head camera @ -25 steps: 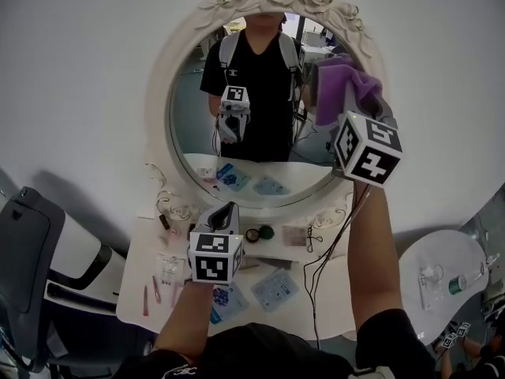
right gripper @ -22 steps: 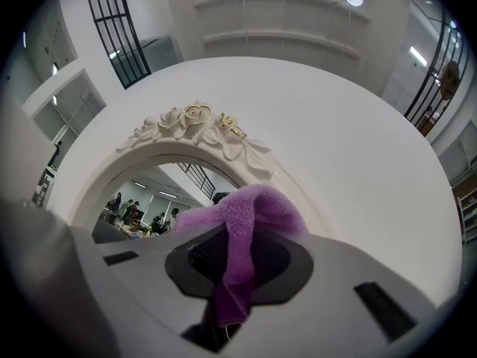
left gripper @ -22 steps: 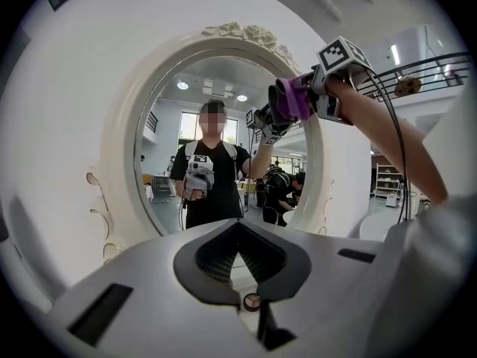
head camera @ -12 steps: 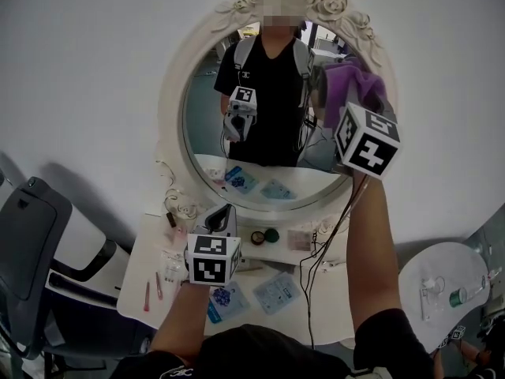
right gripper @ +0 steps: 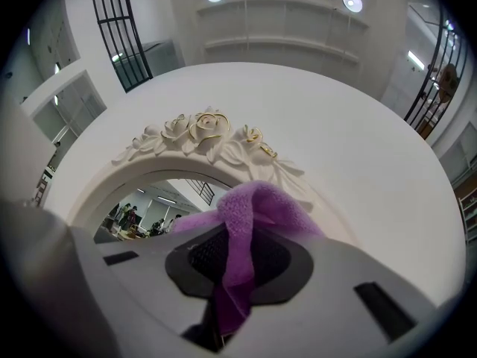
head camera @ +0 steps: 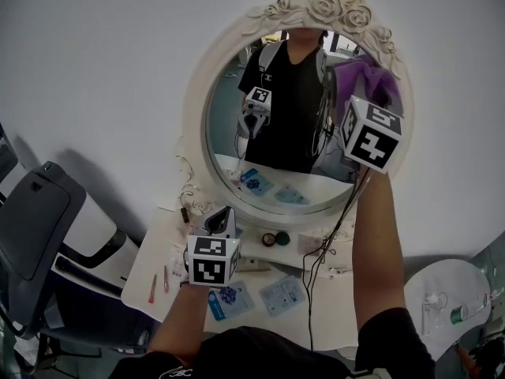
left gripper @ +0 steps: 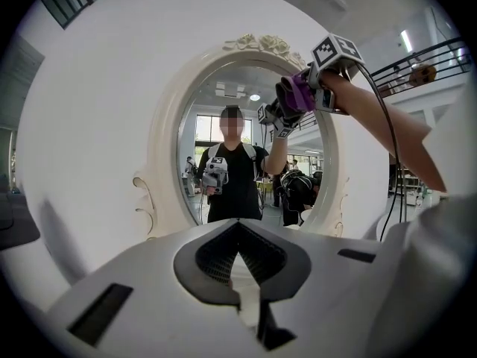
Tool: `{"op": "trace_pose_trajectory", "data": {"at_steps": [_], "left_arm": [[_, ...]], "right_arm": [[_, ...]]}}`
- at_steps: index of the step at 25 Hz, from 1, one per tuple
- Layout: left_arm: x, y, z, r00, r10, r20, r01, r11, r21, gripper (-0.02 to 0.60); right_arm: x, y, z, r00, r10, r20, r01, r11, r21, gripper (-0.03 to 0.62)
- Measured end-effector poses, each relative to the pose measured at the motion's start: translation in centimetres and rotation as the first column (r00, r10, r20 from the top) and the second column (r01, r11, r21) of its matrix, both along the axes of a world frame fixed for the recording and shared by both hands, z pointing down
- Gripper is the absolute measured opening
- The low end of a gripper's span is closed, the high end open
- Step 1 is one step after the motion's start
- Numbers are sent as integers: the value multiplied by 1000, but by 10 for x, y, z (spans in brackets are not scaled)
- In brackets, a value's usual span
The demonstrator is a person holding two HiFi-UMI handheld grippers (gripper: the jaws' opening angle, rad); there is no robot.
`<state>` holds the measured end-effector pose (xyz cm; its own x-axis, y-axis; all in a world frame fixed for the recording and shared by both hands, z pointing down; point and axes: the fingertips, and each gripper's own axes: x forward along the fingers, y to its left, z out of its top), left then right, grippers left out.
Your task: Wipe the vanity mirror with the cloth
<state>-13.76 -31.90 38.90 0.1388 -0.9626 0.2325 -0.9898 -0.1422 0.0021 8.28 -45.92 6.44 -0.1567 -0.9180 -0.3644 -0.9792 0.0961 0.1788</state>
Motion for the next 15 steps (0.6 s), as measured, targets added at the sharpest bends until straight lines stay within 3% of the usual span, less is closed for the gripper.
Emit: {"op": "trace_pose_trajectory", "data": {"at_steps": [8, 15], "left_arm": [[-20, 22, 3, 998, -62, -20, 62, 998, 4, -3], [-34, 34, 9, 994, -99, -44, 99, 995, -4, -3]], "right_arm": [[-35, 3, -16, 997, -76, -14, 76, 997, 4, 54], [-58, 5, -26, 995, -89, -39, 90, 996, 9, 54]]}}
